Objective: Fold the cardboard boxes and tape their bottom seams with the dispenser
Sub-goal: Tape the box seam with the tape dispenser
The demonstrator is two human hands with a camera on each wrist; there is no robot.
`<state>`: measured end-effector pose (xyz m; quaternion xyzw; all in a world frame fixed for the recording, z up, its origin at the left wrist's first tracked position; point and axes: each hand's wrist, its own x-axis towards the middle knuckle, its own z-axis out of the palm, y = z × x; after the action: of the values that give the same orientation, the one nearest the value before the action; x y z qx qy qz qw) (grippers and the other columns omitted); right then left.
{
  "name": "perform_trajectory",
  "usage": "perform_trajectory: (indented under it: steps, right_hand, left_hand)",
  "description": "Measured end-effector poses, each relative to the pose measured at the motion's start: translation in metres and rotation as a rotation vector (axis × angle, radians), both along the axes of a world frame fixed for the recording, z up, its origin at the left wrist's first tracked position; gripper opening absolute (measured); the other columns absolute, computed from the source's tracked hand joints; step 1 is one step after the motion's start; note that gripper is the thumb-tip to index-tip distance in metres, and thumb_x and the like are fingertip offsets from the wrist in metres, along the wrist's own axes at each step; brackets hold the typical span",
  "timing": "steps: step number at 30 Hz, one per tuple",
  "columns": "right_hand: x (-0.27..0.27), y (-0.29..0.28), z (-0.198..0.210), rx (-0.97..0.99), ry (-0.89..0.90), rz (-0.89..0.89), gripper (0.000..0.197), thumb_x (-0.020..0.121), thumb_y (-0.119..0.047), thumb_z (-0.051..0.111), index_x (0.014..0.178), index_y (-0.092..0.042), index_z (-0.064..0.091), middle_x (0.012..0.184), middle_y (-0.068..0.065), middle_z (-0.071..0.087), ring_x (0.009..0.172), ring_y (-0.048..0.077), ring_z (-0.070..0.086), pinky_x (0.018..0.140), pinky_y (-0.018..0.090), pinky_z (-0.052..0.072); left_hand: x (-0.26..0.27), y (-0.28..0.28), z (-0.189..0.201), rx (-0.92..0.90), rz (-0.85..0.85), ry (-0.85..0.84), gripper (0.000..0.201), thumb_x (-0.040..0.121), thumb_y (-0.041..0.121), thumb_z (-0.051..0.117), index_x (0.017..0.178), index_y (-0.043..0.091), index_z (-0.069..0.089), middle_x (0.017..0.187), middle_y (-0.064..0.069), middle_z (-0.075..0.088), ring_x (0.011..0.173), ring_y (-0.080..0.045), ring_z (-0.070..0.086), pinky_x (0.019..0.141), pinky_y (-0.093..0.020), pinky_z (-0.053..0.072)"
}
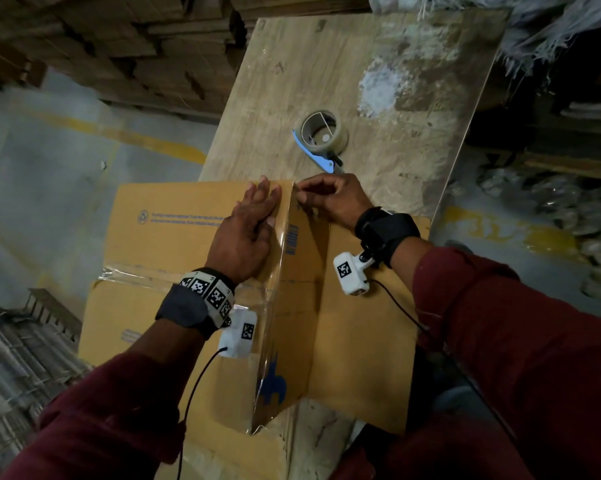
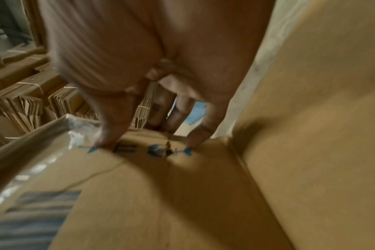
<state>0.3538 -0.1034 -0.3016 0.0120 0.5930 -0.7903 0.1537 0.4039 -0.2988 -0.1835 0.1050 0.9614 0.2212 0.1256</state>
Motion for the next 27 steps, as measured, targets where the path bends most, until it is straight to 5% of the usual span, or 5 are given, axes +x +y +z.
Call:
perform_trajectory:
  steps: [2,8,11,20,27]
  right_hand:
    - [0.001,0.007,-0.001,0.002,-0.011,0.079,0.032,0.082,-0.017,0.085,0.112,-0.013,0.077,0.107,-0.003,0.077,0.098,0.007,0.071,0.088,0.023,0.055]
    - [-0.009,-0.004,0.009,0.036,-0.065,0.058,0.030,0.094,-0.047,0.069,0.102,-0.019,0.077,0.075,-0.015,0.071,0.066,-0.003,0.061,0.060,0.016,0.046]
    - [-0.005,-0.016,0.003,0.028,0.012,0.051,0.018,0.094,-0.025,0.074,0.104,-0.010,0.076,0.088,-0.011,0.075,0.078,-0.004,0.066,0.073,0.016,0.052]
    - [0.001,-0.001,-0.004,0.246,0.104,0.183,0.080,0.066,-0.051,0.092,0.137,-0.031,0.062,0.132,-0.007,0.064,0.121,0.008,0.058,0.102,0.028,0.048]
    - [0.007,-0.007,-0.004,0.259,0.137,0.181,0.067,0.068,-0.054,0.090,0.125,-0.028,0.067,0.119,-0.015,0.067,0.109,0.005,0.061,0.101,0.038,0.051]
  left_hand:
    - [0.000,0.001,0.001,-0.007,0.011,-0.005,0.058,0.101,0.022,0.046,0.158,0.024,0.040,0.169,0.001,0.021,0.158,-0.017,0.012,0.129,-0.040,0.011]
    - [0.002,0.002,-0.001,0.000,0.019,-0.002,0.057,0.100,0.020,0.045,0.157,0.024,0.041,0.169,-0.001,0.022,0.158,-0.020,0.014,0.128,-0.043,0.011]
    - [0.002,0.003,0.000,-0.014,0.022,-0.006,0.057,0.101,0.022,0.044,0.158,0.024,0.041,0.169,0.001,0.021,0.158,-0.020,0.014,0.128,-0.040,0.009]
    - [0.000,0.001,0.005,0.068,0.029,-0.074,0.057,0.102,0.031,0.050,0.158,0.024,0.038,0.170,0.001,0.020,0.159,-0.015,0.009,0.129,-0.041,0.006]
    - [0.001,-0.001,0.005,0.046,0.025,-0.061,0.057,0.103,0.030,0.050,0.158,0.024,0.038,0.170,0.001,0.019,0.159,-0.013,0.008,0.130,-0.044,0.008]
